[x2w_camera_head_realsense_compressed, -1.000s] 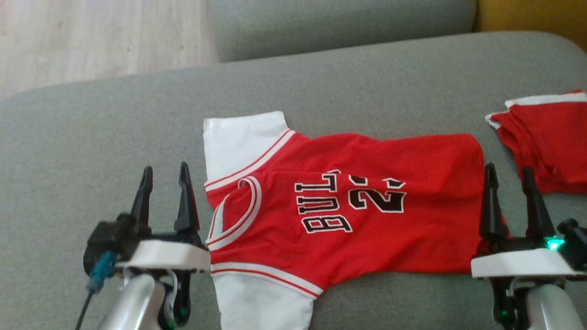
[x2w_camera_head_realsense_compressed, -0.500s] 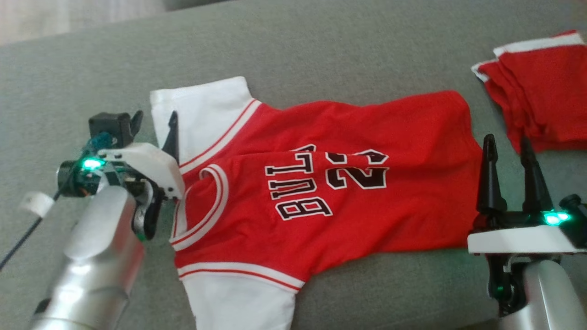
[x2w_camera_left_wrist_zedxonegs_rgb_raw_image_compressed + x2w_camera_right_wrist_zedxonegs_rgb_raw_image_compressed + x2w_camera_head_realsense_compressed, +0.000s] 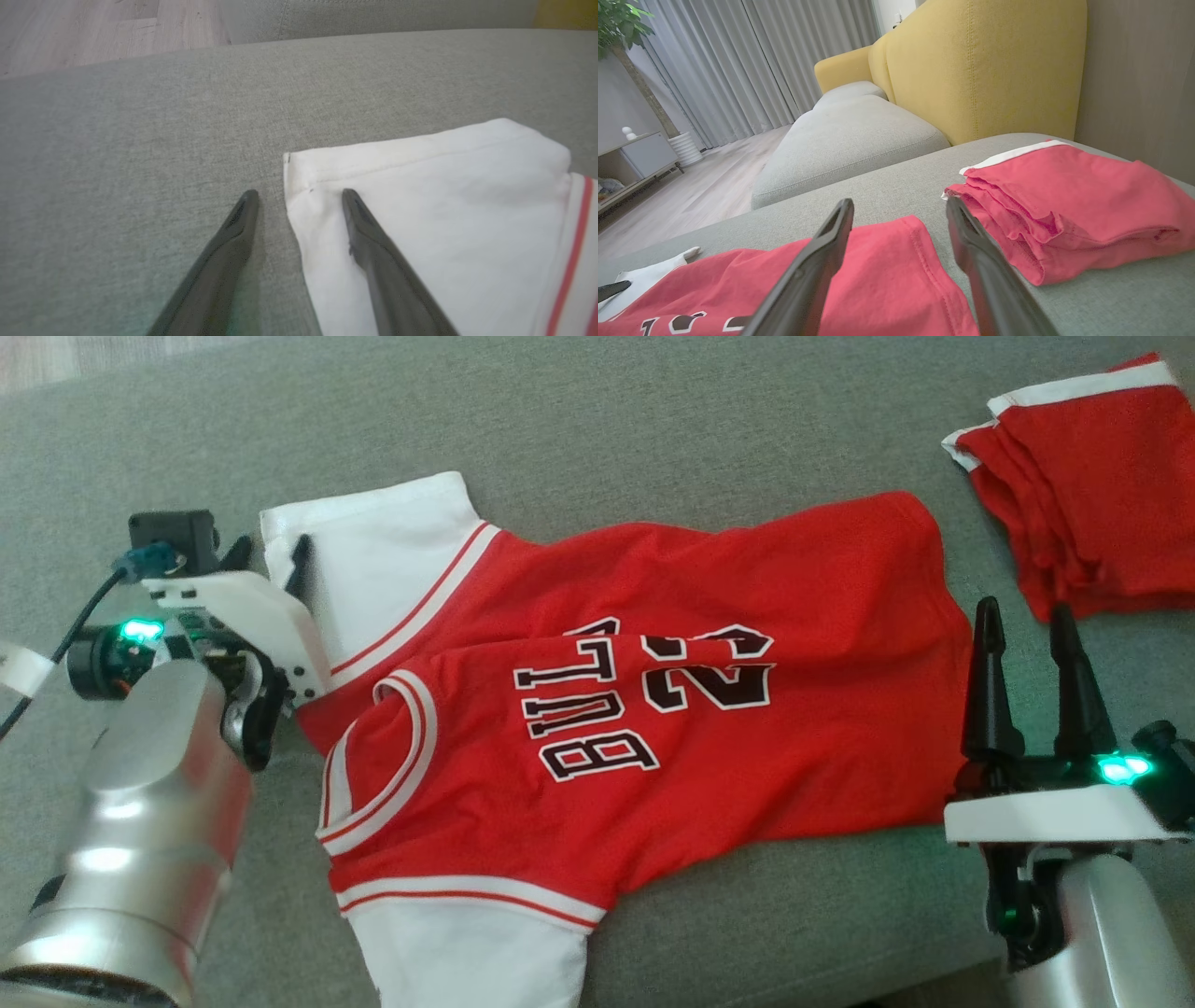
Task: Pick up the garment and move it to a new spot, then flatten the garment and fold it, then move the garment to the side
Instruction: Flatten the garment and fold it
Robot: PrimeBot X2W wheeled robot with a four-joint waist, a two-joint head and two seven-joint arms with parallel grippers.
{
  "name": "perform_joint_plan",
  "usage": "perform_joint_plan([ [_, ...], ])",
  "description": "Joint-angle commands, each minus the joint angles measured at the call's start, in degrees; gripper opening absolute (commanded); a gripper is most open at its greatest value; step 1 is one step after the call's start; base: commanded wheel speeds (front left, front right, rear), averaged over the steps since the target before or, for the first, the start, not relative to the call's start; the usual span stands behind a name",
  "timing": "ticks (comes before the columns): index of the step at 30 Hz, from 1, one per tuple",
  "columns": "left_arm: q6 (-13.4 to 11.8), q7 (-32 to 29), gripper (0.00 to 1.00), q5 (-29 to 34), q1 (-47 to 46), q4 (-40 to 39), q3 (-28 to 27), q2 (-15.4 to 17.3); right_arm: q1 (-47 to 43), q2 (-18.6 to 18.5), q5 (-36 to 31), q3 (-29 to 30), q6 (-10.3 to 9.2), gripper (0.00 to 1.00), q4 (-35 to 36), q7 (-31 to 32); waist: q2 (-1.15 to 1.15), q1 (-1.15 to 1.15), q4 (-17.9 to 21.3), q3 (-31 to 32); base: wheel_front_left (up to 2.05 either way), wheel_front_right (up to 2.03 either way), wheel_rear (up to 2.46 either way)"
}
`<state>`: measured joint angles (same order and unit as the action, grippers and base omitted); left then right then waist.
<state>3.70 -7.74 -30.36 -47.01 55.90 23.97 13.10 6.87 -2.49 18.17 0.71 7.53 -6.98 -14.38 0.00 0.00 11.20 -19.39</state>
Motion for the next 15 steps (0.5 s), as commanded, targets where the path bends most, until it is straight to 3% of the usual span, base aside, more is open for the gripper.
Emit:
perform_joint_plan([
  [1,0.66,-0.19,0.00,-0.15,-0.37,0.83,-0.44,0.89,1.33,-0.39,0.40,-0.95,-0.04,1.00,1.25,-0.62,0.00,0.00,0.08,0.15,0.00,0.00,0.00],
  [9,0.91,8.91,0.00,0.64,-5.29,-0.38,-1.10,2.00,1.71,-0.39,0.45,-1.15,-0.04,1.00,0.35,-0.62,0.00,0.00,0.78,0.85,0.00,0.00,0.00],
  [15,0.70,13.84,0.00,3.35,-13.32,-0.57,-0.69,5.92,2.54,-0.39,0.96,-2.56,-0.04,1.00,0.25,-0.62,0.00,0.00,3.10,-0.42,0.00,0.00,0.00],
])
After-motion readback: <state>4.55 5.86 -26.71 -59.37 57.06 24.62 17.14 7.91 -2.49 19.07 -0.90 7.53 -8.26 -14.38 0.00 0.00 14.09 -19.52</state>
